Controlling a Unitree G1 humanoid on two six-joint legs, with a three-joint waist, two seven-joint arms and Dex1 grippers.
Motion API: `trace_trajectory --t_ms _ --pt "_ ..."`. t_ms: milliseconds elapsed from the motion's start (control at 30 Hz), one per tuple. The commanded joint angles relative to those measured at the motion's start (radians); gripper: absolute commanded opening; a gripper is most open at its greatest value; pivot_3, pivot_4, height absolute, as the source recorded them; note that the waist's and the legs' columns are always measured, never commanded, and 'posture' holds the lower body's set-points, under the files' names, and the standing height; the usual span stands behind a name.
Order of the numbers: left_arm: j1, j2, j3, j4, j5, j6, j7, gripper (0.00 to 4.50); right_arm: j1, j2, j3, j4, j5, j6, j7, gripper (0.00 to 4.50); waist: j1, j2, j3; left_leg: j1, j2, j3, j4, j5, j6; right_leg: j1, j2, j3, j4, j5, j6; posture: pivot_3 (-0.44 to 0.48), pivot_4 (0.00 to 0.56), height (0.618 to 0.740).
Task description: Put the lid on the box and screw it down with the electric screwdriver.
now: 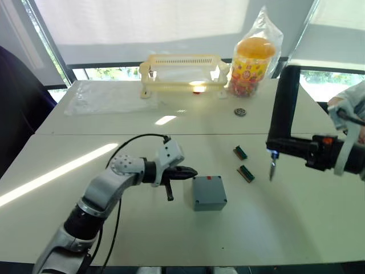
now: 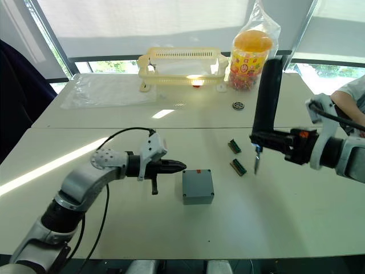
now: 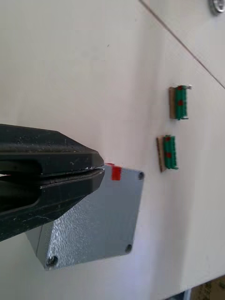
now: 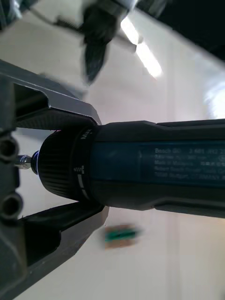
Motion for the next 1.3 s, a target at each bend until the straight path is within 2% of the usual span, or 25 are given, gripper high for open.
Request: trace_trajectory --t_ms 33,133,300,467,700,767,833,900,1000,1100,1167,1300 --pt "-0.021 0.058 -0.011 -0.099 -0.043 0.0 -0.077 0.0 -0.025 -0.078 0.05 0.12 -0.051 0.086 0.066 1.77 -0.005 0.002 0.001 0.0 0.0 0.001 0.0 0.0 0.0 0.0 0.0 0.001 0.0 0.0 0.0 0.0 0.15 0.74" --pt "-0.022 0.093 -0.038 -0.148 -0.05 0.004 -0.099 0.0 -0.069 -0.091 0.164 0.168 -0.123 0.158 0.094 1.77 -0.01 0.002 0.002 0.0 0.001 0.001 0.0 0.0 0.0 -0.002 0.002 0.002 0.001 0.0 0.0 0.0 0.15 0.74" --pt "0.001 0.108 -0.063 -0.186 -0.034 0.015 -0.065 0.0 -0.154 -0.043 0.314 0.221 -0.279 0.233 0.134 1.77 -0.02 0.003 0.003 0.0 0.001 0.001 0.001 0.0 0.0 -0.003 0.004 0.002 0.003 0.0 0.0 0.0 0.15 0.74" --pt "0.015 0.119 -0.057 -0.185 -0.033 0.027 -0.036 0.0 -0.276 0.002 0.451 0.311 -0.478 0.246 0.228 1.77 -0.023 0.003 0.003 0.0 0.001 0.002 0.001 0.0 0.0 -0.004 0.004 0.004 0.004 0.001 0.003 0.0 0.15 0.74" --pt "0.061 0.154 -0.055 -0.161 -0.009 0.007 -0.003 0.0 -0.4 0.037 0.622 0.451 -0.693 0.245 0.433 1.77 -0.021 0.004 0.003 0.0 0.001 0.002 0.0 0.0 0.0 -0.005 0.004 0.004 0.005 0.002 0.005 0.0 0.15 0.74" --pt "0.071 0.152 -0.058 -0.151 0.003 -0.003 0.01 0.0 -0.425 0.045 0.656 0.459 -0.746 0.228 0.479 2.82 -0.021 0.003 0.003 0.0 0.001 0.002 0.001 0.0 0.0 -0.005 0.004 0.004 0.004 0.002 0.005 0.0 0.15 0.74" --pt "0.07 0.145 -0.063 -0.126 0.04 -0.026 0.042 0.0 -0.443 0.051 0.679 0.454 -0.794 0.206 0.514 3.58 -0.023 0.003 0.003 0.0 0.001 0.002 0.001 0.0 0.0 -0.005 0.004 0.004 0.004 0.002 0.005 0.0 0.15 0.74" --pt "0.068 0.145 -0.071 -0.104 0.071 -0.039 0.062 0.0 -0.457 0.057 0.675 0.454 -0.846 0.158 0.534 4.49 -0.023 0.001 0.003 0.0 0.001 0.002 0.002 0.0 -0.001 -0.004 0.004 0.004 0.004 0.002 0.005 0.0 0.15 0.74" --pt "0.096 0.153 -0.058 -0.092 0.072 -0.035 0.066 0.0 -0.47 0.035 0.644 0.395 -0.935 -0.024 0.593 4.49 -0.022 0.002 0.003 0.001 0.001 0.003 0.005 0.001 -0.001 -0.003 0.004 0.005 0.005 0.003 0.004 0.0 0.15 0.74" --pt "0.144 0.136 -0.039 -0.09 0.036 -0.01 0.068 0.0 -0.444 0.032 0.515 0.255 -0.93 -0.134 0.626 4.49 -0.025 0.004 0.003 0.0 0.001 0.004 0.004 0.001 -0.001 -0.004 0.004 0.006 0.005 0.004 0.005 0.0 0.15 0.74" --pt "0.168 0.123 -0.056 -0.079 0.045 -0.013 0.077 0.0 -0.361 0.048 0.415 0.126 -0.859 -0.083 0.635 4.49 -0.021 0.003 0.003 0.0 0.001 0.003 0.002 0.001 -0.001 -0.005 0.004 0.006 0.006 0.005 0.008 0.0 0.15 0.74" --pt "0.18 0.083 -0.111 0.018 0.155 -0.076 0.152 0.0 -0.055 0.144 0.236 -0.249 -0.755 -0.121 0.646 4.49 0.004 0.001 0.002 0.0 0.002 -0.003 0.0 0.001 -0.001 -0.004 0.006 0.0 0.007 0.004 0.008 0.0 0.15 0.74"
